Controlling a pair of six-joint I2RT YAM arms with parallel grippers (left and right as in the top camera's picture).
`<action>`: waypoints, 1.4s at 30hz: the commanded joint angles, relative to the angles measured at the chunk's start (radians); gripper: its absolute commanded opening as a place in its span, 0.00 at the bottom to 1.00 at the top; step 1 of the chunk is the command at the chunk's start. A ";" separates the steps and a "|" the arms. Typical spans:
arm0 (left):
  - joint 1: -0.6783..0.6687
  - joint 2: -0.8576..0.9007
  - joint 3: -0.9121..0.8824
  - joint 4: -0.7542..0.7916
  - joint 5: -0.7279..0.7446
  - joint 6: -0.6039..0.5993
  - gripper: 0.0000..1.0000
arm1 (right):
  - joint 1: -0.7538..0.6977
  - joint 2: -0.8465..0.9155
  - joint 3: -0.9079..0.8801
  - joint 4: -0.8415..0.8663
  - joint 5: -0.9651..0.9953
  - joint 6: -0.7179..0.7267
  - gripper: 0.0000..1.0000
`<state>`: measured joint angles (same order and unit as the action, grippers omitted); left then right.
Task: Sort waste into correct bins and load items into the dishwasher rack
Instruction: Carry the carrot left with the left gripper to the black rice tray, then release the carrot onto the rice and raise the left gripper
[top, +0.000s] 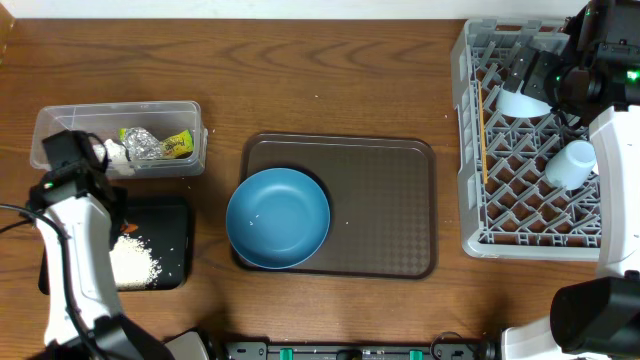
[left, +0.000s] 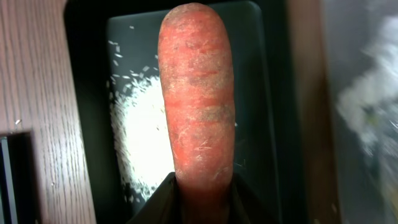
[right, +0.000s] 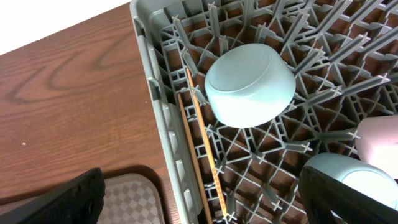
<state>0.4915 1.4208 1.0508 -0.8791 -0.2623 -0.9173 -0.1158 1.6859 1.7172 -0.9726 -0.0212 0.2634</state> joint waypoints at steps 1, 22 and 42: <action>0.037 0.051 -0.006 0.024 -0.013 0.036 0.22 | -0.006 0.003 -0.005 -0.002 0.014 0.013 0.99; 0.051 0.226 -0.006 0.080 -0.020 0.086 0.44 | -0.006 0.003 -0.005 -0.002 0.014 0.013 0.99; 0.051 -0.070 0.020 0.024 0.205 0.112 0.74 | -0.006 0.003 -0.005 -0.002 0.014 0.013 0.99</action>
<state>0.5369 1.4273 1.0504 -0.8509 -0.1261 -0.8021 -0.1158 1.6859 1.7172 -0.9726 -0.0212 0.2638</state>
